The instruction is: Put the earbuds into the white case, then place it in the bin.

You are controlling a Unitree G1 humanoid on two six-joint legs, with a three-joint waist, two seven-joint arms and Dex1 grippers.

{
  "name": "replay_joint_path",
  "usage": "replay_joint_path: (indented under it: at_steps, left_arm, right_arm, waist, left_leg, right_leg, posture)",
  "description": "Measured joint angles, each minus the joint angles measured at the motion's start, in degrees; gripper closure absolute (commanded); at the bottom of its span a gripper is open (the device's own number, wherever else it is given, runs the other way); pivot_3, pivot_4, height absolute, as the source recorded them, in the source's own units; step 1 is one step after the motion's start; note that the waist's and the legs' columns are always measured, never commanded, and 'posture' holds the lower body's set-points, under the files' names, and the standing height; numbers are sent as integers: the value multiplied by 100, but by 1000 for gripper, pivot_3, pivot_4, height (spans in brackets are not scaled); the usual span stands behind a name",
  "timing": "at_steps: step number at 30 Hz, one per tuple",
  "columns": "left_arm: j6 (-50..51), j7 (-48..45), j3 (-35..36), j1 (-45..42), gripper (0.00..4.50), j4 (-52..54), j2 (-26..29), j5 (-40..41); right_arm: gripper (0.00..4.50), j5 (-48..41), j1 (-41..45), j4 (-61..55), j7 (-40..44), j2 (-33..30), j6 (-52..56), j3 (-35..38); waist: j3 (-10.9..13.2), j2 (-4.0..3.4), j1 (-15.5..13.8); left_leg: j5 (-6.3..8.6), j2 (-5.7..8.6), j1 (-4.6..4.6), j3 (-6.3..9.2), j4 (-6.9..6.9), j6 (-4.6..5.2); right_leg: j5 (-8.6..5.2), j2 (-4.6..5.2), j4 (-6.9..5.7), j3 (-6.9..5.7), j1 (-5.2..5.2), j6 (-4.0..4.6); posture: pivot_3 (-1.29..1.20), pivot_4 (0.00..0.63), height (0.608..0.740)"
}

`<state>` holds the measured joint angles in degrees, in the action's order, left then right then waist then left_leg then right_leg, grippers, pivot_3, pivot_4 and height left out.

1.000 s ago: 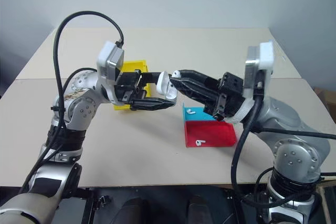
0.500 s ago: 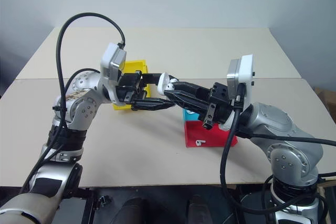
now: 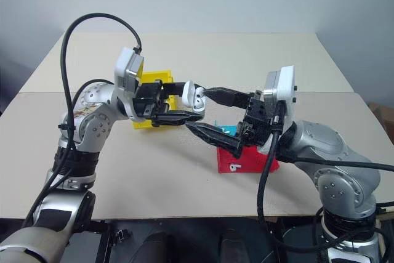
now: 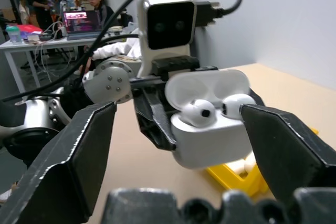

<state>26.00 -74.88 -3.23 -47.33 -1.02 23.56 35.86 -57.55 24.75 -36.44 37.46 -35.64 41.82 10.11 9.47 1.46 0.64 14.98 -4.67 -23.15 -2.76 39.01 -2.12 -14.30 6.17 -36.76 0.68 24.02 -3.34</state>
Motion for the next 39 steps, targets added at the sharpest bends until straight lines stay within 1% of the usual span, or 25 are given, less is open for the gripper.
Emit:
replay_joint_path:
  at_steps: [7,12,13,15,17,19,22,23,25,28,31,35,39]
  left_arm:
    - [-2,-27,-6,-1,1672,5,-44,5]
    - [-18,-44,-6,-1,1672,5,-48,1]
    - [-28,-46,-7,-1,1672,3,-54,0]
    - [-68,-60,-27,-4,1672,-5,-76,-3]
    - [-99,-100,-63,-26,1672,-51,-101,-31]
    - [-152,-130,-130,-64,1672,-153,-150,-93]
    - [-220,-151,-202,-143,1672,-281,-241,-177]
    - [-233,-157,-212,-158,1672,-312,-274,-193]
    - [-246,-162,-232,-173,1672,-392,-316,-218]
    - [-284,-165,-268,-190,1672,-476,-378,-277]
    - [-359,-203,-285,-192,1672,-516,-383,-307]
    - [-378,-231,-287,-195,1672,-560,-366,-355]
    - [-392,-217,-288,-194,1672,-585,-320,-432]
  right_arm:
    - [40,-453,-136,21,306,-293,-8,213]
    - [40,-457,-88,386,557,-706,-9,496]
    - [413,-452,15,539,631,-827,-9,522]
    - [945,-342,370,848,840,-1168,-10,543]
    - [1669,-41,1024,1235,1351,-1627,-72,390]
    - [2348,317,1748,1566,1911,-1906,-275,130]
    - [3394,848,2580,1983,2609,-1933,-513,-499]
    - [3797,1060,2882,2165,2841,-1884,-578,-772]
    - [4426,1499,3534,2568,3262,-1701,-744,-1291]
    - [4471,2221,4433,3076,3835,-1302,-1044,-2054]
    - [4471,2825,4855,3490,4293,-920,-1471,-2568]
    - [4471,3541,5047,3940,4824,-506,-2224,-3070]
    - [4471,3882,5067,4056,5089,-427,-2691,-3186]
  waist:
    - [0,0,-5]
    - [0,0,-11]
    - [0,0,-9]
    - [0,0,0]
    - [-1,-3,10]
    - [-1,-4,15]
    - [-1,-4,23]
    - [-1,-3,24]
    - [-1,-4,29]
    - [-2,-6,39]
    - [-2,-6,22]
    - [-2,-6,-11]
    - [-2,-6,0]
  left_leg:
    - [0,0,0,1,1,1]
    - [0,0,1,0,3,1]
    - [0,1,1,-1,4,1]
    - [0,1,2,-4,4,2]
    - [0,1,2,-8,3,3]
    - [1,1,6,-6,0,4]
    - [1,1,1,-14,4,5]
    - [1,1,2,-12,6,6]
    - [1,0,2,-12,5,6]
    - [0,0,-1,-13,0,6]
    - [0,0,-8,-13,2,5]
    - [-2,0,-14,-8,7,1]
    - [-15,0,-13,-8,6,-20]
  right_leg:
    - [0,0,1,0,-1,0]
    - [0,0,3,0,-2,0]
    - [0,0,3,1,-1,0]
    - [0,0,5,4,2,0]
    - [0,0,10,8,8,0]
    - [-1,-1,16,7,5,1]
    - [0,-1,12,15,10,0]
    - [0,-2,10,13,9,0]
    - [0,-1,6,13,13,0]
    - [0,-2,-2,12,18,0]
    - [0,-1,-1,8,17,-1]
    - [1,-1,-1,1,16,-1]
    - [1,-1,-3,0,18,-1]
  posture:
    - [0,150,740]
    - [0,150,740]
    - [0,150,740]
    - [0,150,740]
    - [0,150,740]
    - [0,150,740]
    - [0,150,740]
    - [0,150,740]
    - [0,150,740]
    - [0,150,740]
    - [0,150,740]
    - [0,150,740]
    - [0,150,740]
